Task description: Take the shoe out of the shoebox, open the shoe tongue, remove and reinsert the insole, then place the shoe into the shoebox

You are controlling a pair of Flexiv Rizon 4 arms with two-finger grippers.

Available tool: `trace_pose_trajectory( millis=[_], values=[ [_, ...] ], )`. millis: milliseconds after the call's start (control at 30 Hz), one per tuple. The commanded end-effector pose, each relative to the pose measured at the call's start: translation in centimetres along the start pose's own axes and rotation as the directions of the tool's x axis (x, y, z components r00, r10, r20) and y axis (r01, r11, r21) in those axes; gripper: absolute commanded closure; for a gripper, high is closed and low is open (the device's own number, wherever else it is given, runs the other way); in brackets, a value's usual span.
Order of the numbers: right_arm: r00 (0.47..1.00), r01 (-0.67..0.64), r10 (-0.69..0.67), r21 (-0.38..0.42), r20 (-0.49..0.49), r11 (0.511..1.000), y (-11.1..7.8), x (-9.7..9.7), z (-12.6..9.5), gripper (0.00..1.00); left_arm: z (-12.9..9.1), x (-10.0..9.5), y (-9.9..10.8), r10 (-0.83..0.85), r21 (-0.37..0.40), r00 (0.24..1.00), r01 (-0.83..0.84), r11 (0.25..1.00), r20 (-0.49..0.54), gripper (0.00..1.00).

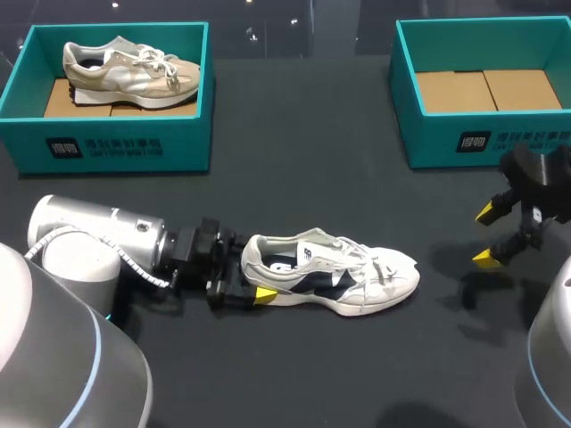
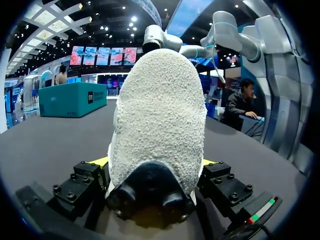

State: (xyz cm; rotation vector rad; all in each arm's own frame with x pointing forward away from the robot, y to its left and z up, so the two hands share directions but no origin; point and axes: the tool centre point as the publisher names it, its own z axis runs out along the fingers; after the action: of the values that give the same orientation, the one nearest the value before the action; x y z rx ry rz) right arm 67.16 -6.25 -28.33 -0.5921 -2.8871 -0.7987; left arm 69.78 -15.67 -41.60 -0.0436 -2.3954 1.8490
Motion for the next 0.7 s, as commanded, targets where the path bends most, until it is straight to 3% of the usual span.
trace_pose_trajectory(
  millis=[33,300,700],
  values=[
    [0.994,-0.070,0.067,0.028,0.083,0.997,2.3,1.4,0.8,0.00,0.0,-0.4,0.2,0.000,-0.001,1.000,0.000,1.000,0.000,1.00],
    [0.946,-0.281,0.255,0.116,0.198,0.953,5.7,3.6,1.7,0.00,0.0,-0.4,0.2,0.000,-0.001,1.000,0.000,1.000,0.000,1.00],
    [0.811,-0.536,0.489,0.072,0.323,0.841,9.0,6.4,2.8,0.00,0.0,-0.4,0.2,0.000,-0.001,1.000,0.000,1.000,0.000,1.00]
  ],
)
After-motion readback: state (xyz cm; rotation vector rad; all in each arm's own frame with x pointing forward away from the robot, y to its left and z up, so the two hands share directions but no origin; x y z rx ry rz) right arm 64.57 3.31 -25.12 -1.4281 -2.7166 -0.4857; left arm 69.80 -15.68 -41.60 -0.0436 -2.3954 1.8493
